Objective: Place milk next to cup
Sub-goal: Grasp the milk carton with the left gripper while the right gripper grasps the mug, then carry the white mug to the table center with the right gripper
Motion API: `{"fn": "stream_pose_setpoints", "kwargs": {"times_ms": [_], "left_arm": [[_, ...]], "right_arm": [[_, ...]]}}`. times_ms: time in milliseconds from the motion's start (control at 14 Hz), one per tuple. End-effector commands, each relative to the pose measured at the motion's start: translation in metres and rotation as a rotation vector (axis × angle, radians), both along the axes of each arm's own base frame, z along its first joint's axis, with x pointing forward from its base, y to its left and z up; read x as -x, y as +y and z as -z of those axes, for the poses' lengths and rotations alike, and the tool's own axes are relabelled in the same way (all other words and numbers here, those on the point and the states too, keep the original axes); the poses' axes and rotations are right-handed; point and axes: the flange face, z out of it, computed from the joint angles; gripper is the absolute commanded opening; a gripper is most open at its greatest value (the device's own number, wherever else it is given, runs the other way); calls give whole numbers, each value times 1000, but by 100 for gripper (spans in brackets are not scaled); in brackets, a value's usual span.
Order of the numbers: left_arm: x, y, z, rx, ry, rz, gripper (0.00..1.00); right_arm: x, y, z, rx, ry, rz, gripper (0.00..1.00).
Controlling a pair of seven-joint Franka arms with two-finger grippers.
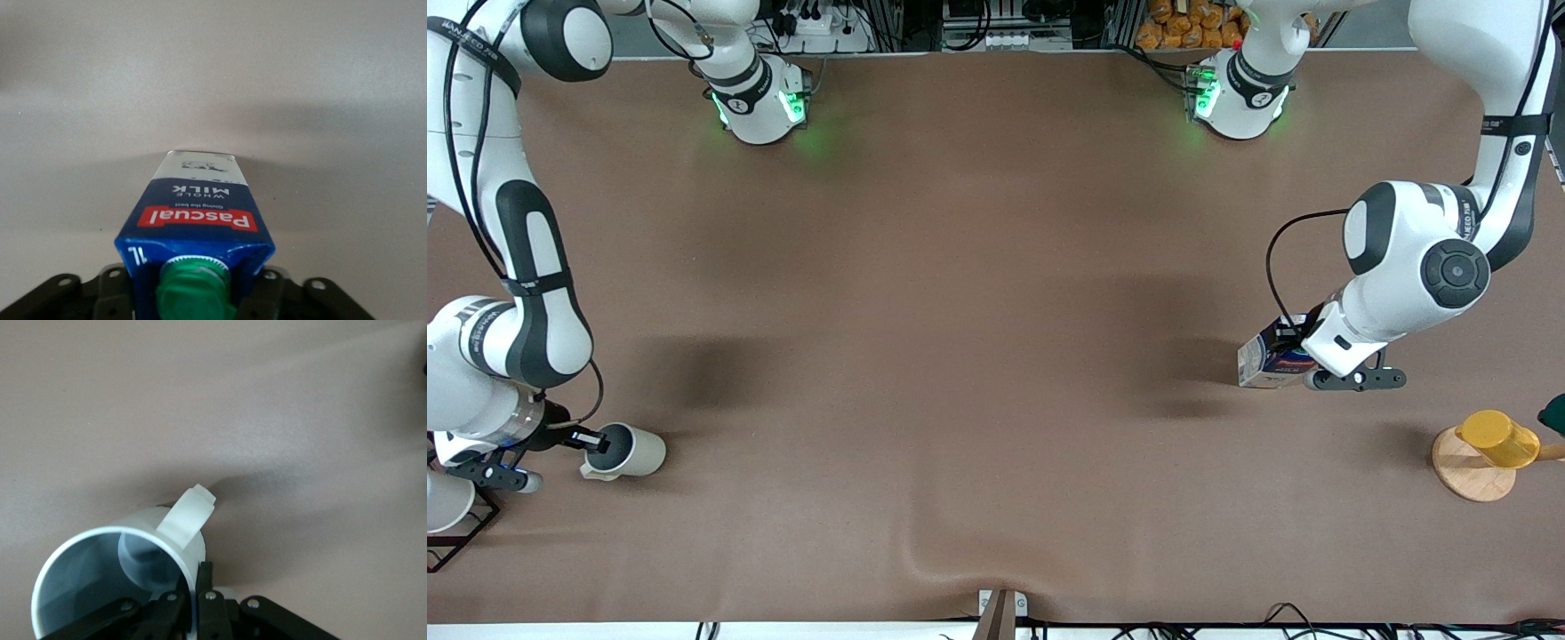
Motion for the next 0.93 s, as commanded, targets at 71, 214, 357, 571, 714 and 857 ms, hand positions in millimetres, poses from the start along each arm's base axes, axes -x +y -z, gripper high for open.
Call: {"fn": "stream_pose_setpoints", "kwargs": {"times_ms": [71, 214, 357, 571, 714, 857], "left_arm": [[0, 1, -6, -19, -18, 6, 33], [0, 3, -19, -22, -24, 2, 33], [-3, 5, -37, -26, -27, -11, 29], [0, 4, -61, -37, 26, -20, 27], [-1, 2, -79, -42, 45, -19, 27], [-2, -1, -90, -41, 56, -19, 27]], "right_arm": [[-20, 27, -34, 47, -50, -111, 0], [-28, 70, -51, 75, -68, -200, 0], [-31, 132, -58, 62, -47, -280, 0], [-21, 246, -67, 6, 15, -429, 0], [-12, 309, -67, -38, 12, -502, 0], [0, 361, -65, -64, 12, -571, 0]]}}
